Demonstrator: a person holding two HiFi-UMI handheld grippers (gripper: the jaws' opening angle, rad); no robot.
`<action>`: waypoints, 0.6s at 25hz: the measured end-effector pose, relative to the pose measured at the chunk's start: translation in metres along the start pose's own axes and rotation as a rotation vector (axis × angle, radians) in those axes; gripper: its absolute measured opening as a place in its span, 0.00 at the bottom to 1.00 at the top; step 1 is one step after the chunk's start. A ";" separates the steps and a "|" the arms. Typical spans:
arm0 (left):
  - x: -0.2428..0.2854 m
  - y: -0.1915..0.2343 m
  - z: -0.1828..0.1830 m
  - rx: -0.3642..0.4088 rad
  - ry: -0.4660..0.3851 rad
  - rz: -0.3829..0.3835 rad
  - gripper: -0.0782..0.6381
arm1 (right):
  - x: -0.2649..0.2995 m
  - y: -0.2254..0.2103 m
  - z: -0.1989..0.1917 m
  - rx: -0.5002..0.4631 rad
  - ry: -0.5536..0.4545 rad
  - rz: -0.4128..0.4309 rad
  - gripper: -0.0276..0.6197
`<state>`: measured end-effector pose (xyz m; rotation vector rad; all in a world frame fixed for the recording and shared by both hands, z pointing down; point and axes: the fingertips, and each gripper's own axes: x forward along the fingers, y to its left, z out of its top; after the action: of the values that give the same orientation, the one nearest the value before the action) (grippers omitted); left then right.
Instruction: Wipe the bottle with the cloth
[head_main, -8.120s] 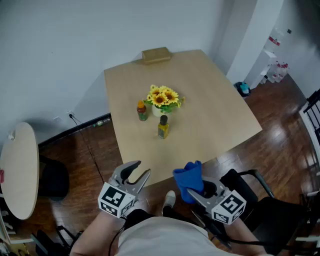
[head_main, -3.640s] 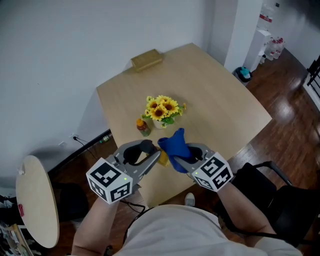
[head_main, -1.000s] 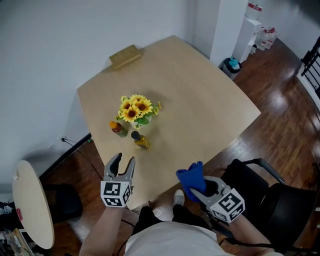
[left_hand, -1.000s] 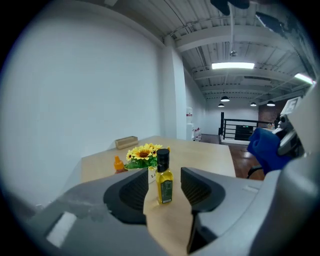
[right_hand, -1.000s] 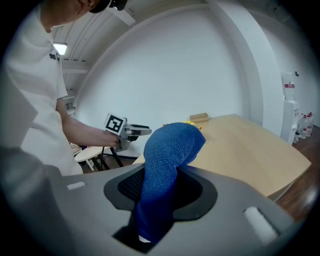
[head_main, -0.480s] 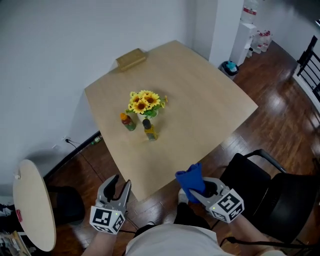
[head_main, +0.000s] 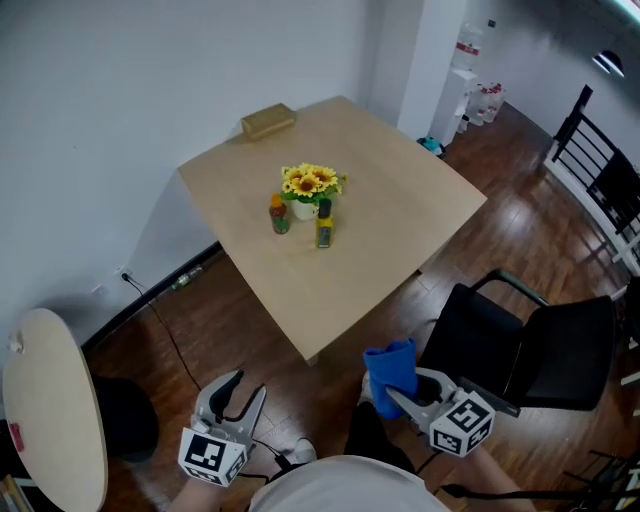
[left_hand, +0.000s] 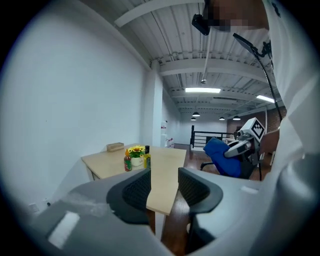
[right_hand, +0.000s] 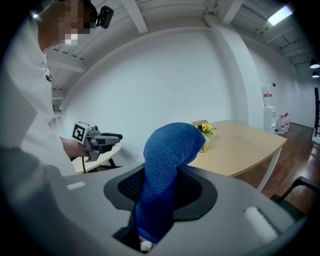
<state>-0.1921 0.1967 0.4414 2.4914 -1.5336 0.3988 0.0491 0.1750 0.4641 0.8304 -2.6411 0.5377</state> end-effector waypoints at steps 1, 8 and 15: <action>-0.013 -0.003 -0.005 -0.005 0.001 -0.016 0.36 | -0.006 0.017 -0.005 0.009 0.003 -0.004 0.28; -0.068 -0.029 -0.012 -0.003 -0.036 -0.053 0.34 | -0.043 0.089 -0.019 -0.005 -0.019 -0.014 0.28; -0.079 -0.069 -0.006 -0.014 -0.073 -0.053 0.34 | -0.079 0.109 -0.022 -0.059 -0.050 0.018 0.28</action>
<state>-0.1649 0.2959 0.4204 2.5562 -1.4871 0.2916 0.0497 0.3053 0.4235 0.8134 -2.6983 0.4472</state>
